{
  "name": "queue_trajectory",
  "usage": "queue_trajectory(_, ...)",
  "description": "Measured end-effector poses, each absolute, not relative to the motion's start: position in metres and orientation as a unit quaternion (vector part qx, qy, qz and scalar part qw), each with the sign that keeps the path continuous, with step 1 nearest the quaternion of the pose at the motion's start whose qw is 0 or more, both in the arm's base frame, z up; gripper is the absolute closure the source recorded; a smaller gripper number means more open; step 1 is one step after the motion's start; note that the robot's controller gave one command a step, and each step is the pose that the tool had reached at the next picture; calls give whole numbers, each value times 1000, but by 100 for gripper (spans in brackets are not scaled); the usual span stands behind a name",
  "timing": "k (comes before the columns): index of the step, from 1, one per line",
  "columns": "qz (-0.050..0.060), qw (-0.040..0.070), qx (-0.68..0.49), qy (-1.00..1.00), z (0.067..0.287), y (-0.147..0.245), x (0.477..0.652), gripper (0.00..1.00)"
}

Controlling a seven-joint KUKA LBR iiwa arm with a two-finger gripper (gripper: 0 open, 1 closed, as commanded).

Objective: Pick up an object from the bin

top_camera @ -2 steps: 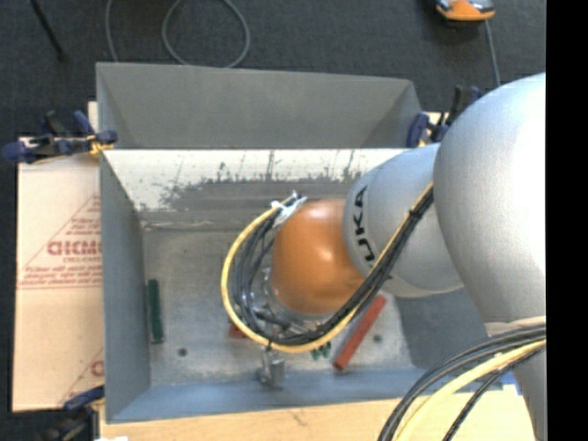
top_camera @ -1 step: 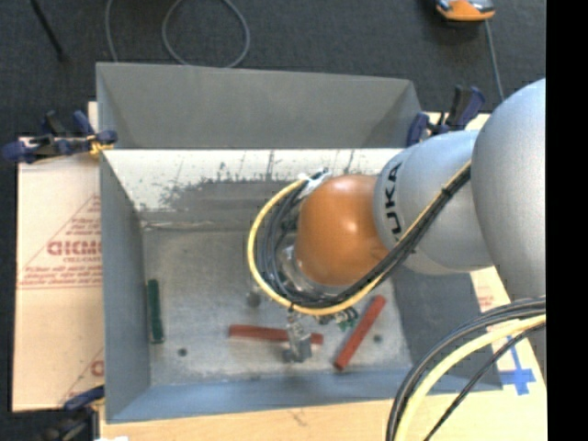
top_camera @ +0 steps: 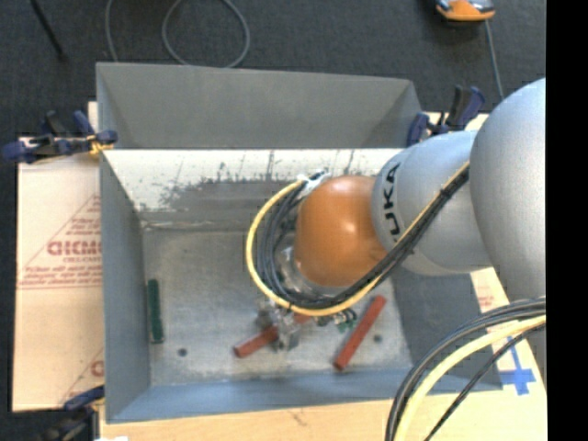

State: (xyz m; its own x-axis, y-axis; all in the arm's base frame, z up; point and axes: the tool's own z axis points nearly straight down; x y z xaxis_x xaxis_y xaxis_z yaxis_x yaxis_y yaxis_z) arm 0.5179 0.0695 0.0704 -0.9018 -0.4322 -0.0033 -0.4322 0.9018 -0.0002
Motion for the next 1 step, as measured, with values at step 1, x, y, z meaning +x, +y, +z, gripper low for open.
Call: queue_trajectory(1,-1,6,-189,982,203,43,518,100)
